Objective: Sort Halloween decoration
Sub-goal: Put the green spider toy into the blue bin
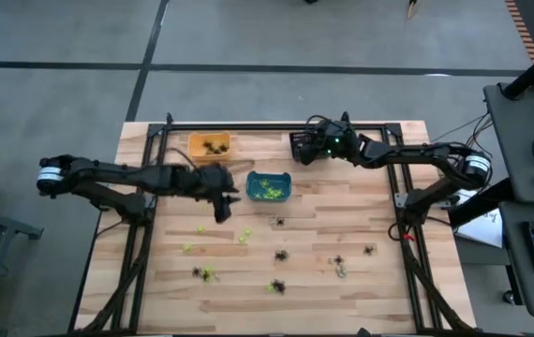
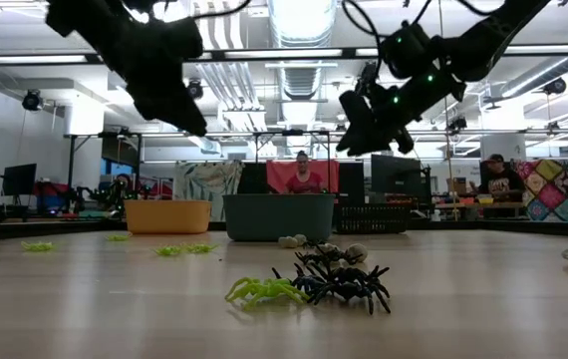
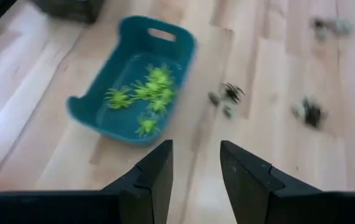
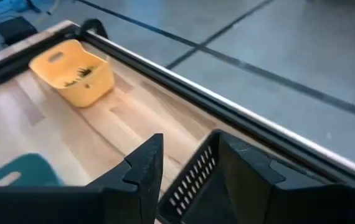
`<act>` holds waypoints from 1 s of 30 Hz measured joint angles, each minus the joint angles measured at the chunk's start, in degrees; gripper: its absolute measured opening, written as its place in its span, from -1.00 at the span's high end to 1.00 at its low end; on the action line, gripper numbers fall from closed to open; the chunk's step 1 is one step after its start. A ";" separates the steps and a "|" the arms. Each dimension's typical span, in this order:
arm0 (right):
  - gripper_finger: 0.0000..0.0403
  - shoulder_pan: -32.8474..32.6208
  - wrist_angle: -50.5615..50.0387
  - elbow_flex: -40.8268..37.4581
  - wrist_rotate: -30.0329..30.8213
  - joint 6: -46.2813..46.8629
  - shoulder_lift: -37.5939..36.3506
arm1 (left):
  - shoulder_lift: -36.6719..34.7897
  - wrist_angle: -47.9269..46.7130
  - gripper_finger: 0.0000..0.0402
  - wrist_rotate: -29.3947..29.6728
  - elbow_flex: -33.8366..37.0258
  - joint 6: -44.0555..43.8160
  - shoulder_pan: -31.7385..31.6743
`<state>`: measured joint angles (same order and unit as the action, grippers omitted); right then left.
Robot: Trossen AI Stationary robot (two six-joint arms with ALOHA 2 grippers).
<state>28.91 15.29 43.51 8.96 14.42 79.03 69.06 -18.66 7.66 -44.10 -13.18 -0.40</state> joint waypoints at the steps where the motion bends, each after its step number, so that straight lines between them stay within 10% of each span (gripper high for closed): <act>1: 0.28 -0.37 -0.01 0.00 -0.02 -0.30 -0.53 | 0.49 -0.02 0.42 1.73 0.00 0.71 2.04; 12: 0.34 -4.59 -0.12 0.00 -0.19 -2.91 -2.87 | 9.20 1.29 0.42 14.13 0.11 -0.05 19.26; 30: 0.33 -5.03 -1.70 -0.02 -0.01 -2.91 -2.15 | 15.56 25.45 0.41 13.83 12.64 -5.67 20.72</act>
<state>23.88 13.59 43.48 8.95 11.51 76.88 84.62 6.79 21.50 -31.46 -18.85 20.32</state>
